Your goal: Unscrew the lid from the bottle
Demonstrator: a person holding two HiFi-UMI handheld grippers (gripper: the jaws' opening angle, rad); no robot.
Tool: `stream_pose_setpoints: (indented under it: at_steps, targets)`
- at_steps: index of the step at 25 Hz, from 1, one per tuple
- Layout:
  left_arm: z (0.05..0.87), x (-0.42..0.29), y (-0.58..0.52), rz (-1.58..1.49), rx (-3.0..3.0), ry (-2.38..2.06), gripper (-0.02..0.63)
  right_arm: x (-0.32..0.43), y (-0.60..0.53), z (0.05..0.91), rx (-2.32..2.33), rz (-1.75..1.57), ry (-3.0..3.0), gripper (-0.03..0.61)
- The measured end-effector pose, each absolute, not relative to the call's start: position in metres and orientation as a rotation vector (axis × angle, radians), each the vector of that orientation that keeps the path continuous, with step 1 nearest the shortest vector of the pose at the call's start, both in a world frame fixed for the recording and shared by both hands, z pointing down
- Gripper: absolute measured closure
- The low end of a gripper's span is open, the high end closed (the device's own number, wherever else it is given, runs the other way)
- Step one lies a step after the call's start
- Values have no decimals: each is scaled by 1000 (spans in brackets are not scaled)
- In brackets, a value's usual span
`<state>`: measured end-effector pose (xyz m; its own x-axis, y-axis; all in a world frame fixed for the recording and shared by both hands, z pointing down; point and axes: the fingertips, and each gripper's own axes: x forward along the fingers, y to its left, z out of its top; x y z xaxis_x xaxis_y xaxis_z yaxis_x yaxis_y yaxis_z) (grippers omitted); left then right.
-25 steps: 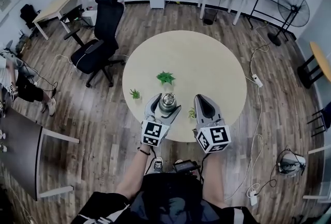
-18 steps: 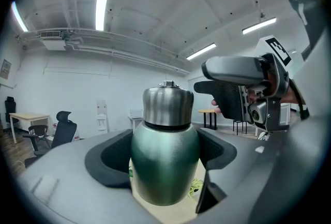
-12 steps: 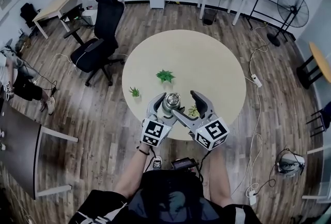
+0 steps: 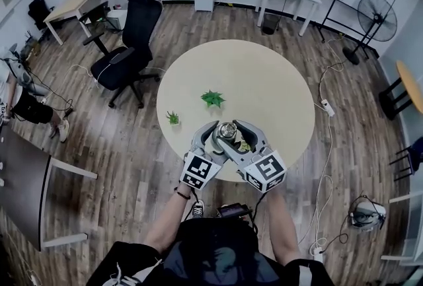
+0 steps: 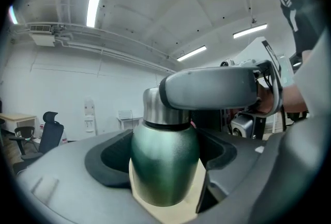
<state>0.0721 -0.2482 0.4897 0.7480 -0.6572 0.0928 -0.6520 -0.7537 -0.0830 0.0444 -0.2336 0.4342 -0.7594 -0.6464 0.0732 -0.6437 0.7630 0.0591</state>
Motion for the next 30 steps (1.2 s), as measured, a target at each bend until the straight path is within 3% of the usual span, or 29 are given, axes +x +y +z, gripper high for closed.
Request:
stream_pose_setpoints:
  at_steps: [7, 9, 11, 13, 17, 21, 30]
  targets:
    - [469, 79, -215, -118, -3015, 598, 239, 45, -206, 412, 463, -20, -2988, 314]
    - [468, 78, -217, -121, -3009, 601, 239, 48, -211, 412, 500, 54, -3001, 310]
    - [471, 75, -228, -130, -2975, 726, 239, 48, -219, 418, 659, 72, -3000, 251]
    - [474, 73, -237, -133, -2944, 881, 239, 45, -225, 424, 852, 53, -2979, 233]
    - [483, 74, -250, -202, -2845, 1103, 239, 42, -240, 434, 1188, 41, -2845, 238]
    - [488, 77, -250, -249, -2803, 1156, 240, 49, -248, 439, 1329, 52, -2755, 311]
    - [467, 78, -213, -98, -3038, 545, 240, 33, -210, 414, 633, -79, -2964, 313]
